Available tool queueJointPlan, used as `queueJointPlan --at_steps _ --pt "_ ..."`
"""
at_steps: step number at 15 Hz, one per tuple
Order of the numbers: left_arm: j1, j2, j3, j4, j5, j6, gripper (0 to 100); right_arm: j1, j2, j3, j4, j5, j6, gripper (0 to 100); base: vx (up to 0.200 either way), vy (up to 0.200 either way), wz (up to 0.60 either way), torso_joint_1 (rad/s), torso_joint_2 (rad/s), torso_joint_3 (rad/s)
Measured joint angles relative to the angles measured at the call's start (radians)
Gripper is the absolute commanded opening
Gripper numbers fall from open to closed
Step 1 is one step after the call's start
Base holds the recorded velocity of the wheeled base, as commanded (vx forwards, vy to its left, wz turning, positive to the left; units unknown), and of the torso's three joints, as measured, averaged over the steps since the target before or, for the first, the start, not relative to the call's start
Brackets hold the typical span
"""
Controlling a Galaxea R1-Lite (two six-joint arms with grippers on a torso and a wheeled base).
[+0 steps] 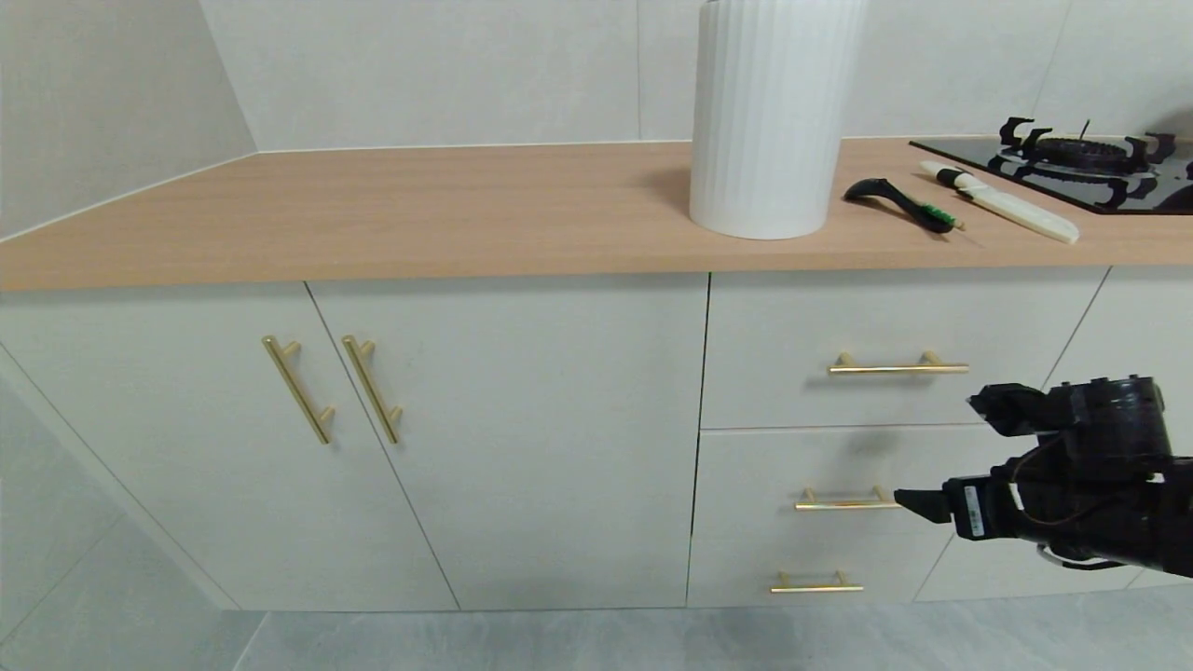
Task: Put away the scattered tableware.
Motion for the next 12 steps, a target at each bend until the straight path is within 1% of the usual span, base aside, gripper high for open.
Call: queueJointPlan --at_steps 4,9,12 --pt "0.0 0.0 0.0 0.0 0.0 0.0 100 0.001 0.207 0.001 -0.227 -0.058 -0.004 100 0.0 0.0 0.0 0.0 0.0 0.0" --pt "0.0 0.0 0.0 0.0 0.0 0.0 100 0.003 0.34 0.012 -0.413 -0.107 0.004 100 0.0 0.0 0.0 0.0 0.0 0.0" --pt "0.0 0.0 0.0 0.0 0.0 0.0 100 0.009 0.407 0.011 -0.536 -0.163 0.013 100 0.0 0.0 0.0 0.0 0.0 0.0"
